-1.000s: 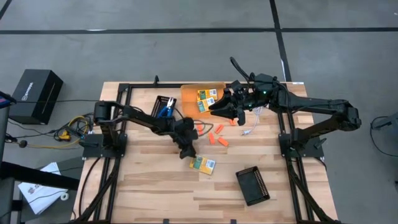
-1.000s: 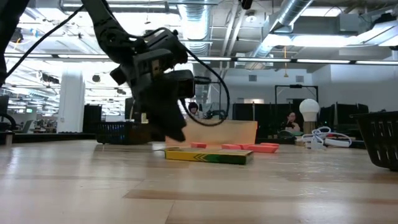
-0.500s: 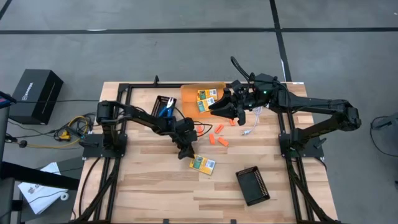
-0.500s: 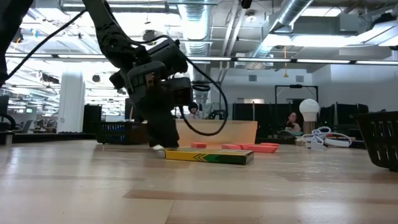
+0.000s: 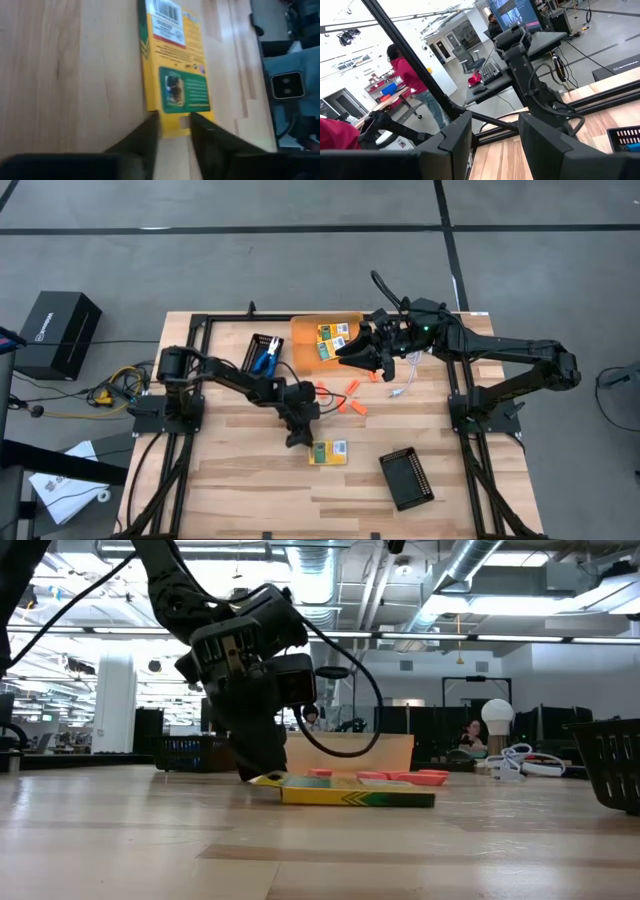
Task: Pick & Place School Supplies
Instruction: Put the yellow crayon box into the orange bin
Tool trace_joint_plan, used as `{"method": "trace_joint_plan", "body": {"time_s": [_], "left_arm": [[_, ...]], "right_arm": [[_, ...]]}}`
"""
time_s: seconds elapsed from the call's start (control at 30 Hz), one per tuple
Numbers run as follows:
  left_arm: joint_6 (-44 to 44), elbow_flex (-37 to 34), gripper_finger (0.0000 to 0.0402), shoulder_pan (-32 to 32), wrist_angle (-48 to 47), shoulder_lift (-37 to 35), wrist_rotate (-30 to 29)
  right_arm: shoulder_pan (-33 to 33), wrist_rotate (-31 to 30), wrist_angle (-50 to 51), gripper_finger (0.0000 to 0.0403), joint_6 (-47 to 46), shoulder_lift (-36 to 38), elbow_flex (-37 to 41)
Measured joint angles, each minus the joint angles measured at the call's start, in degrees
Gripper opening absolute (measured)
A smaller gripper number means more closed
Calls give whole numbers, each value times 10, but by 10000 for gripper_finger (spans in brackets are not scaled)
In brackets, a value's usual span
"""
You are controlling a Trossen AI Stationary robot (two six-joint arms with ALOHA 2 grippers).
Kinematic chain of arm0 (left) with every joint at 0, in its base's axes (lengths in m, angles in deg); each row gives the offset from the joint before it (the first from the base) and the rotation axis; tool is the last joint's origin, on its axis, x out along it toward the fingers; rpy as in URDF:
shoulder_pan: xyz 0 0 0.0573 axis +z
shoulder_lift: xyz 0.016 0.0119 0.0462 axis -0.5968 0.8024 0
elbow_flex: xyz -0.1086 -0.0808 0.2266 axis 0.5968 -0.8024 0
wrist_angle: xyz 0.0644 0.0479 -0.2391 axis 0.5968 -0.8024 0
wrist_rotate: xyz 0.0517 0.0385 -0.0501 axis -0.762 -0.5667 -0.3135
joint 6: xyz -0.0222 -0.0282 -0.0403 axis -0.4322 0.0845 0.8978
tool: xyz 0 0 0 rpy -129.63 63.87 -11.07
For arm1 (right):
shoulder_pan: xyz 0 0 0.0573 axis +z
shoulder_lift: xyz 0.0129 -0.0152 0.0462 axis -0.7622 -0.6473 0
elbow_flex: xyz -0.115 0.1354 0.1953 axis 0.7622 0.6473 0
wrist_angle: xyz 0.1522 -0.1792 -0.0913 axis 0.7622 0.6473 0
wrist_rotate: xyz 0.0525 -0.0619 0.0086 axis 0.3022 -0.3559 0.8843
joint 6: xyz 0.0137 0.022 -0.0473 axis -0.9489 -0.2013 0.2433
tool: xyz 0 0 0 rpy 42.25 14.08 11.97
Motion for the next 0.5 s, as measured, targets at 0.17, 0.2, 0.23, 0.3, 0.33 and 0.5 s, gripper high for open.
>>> {"method": "trace_joint_plan", "body": {"time_s": [0.17,0.2,0.23,0.3,0.33,0.5], "left_arm": [[5,0,11,-15,1,1,-32],[8,0,7,-16,3,1,-32],[13,0,4,-16,5,1,-28],[28,-1,3,-14,16,0,-17],[35,-1,2,-12,21,-7,-10],[52,11,1,-3,16,-40,-7]], "right_arm": [[-5,0,-1,154,0,0,0],[-6,0,-1,154,0,0,0],[-8,0,-1,154,0,0,0],[-13,0,-1,154,0,0,0],[-15,0,-1,154,0,0,0],[-24,0,-4,154,0,0,-5]]}}
